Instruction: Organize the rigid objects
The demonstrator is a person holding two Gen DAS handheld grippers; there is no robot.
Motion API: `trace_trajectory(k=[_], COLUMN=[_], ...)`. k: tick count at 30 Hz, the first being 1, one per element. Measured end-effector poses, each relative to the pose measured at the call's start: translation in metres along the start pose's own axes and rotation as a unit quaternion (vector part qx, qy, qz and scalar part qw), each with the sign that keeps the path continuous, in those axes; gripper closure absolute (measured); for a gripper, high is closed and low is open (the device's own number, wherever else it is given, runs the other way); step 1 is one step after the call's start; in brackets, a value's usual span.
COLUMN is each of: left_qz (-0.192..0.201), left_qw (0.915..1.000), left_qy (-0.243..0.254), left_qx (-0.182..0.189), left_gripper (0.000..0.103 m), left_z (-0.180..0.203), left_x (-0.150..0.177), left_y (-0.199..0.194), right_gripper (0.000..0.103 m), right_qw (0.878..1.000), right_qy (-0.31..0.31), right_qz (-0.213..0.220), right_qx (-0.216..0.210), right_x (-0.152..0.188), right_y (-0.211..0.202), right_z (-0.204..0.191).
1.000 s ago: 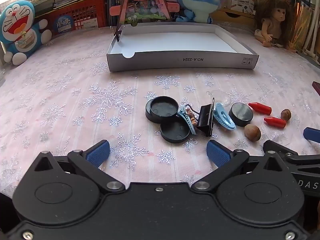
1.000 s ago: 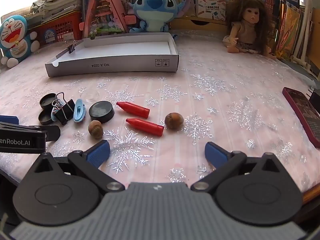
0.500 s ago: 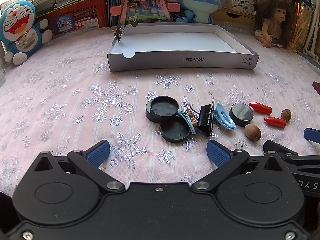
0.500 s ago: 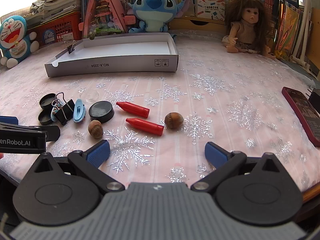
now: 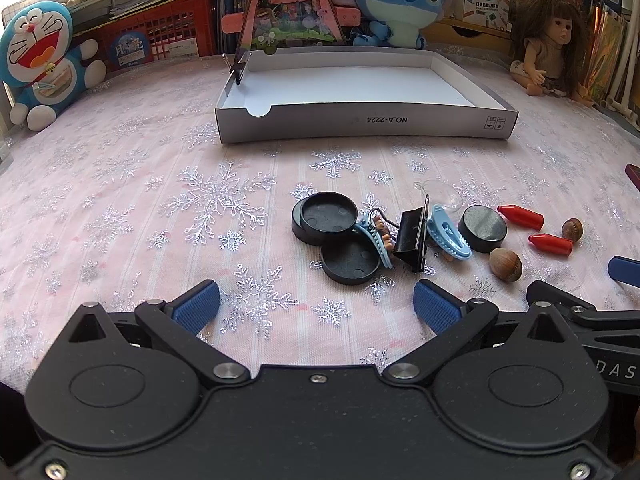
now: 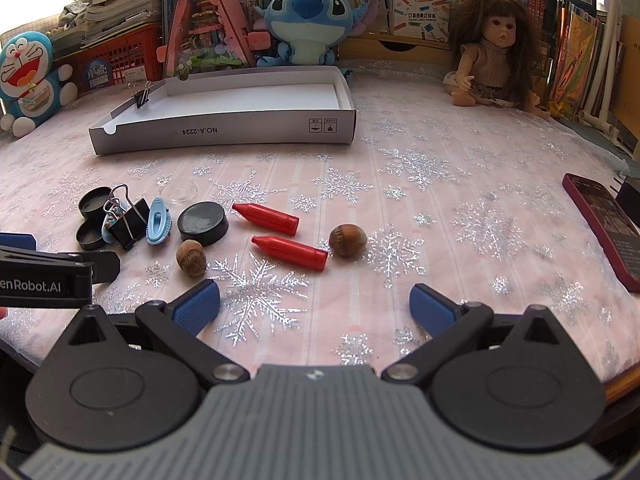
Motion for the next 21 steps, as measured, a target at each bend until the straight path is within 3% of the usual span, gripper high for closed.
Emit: trace_trajectory(k=[21], left_qz=[0.001], left_qw=[1.0000], left_qy=[0.000], left_qx=[0.000], left_gripper=[0.000], left_z=[0.0000], left_x=[0.0006], left_y=[0.0000], right_gripper=[0.000], right_qw=[1.000], right_qy=[-0.001], right_qz=[0.002], right_qx=[0.000], right_x=[0.0013], right_y=[-0.0013], right_z=[0.0000])
Point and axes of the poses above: each gripper's, at about its wrist camera, not at the fingertips, and y roughly the way its jaws point, z to its right, x to its underside, the point moved 3 cm from there along y, roughly the way its jaws point, and after that the axes turned 2 degrees about x, right-handed, at the moved point
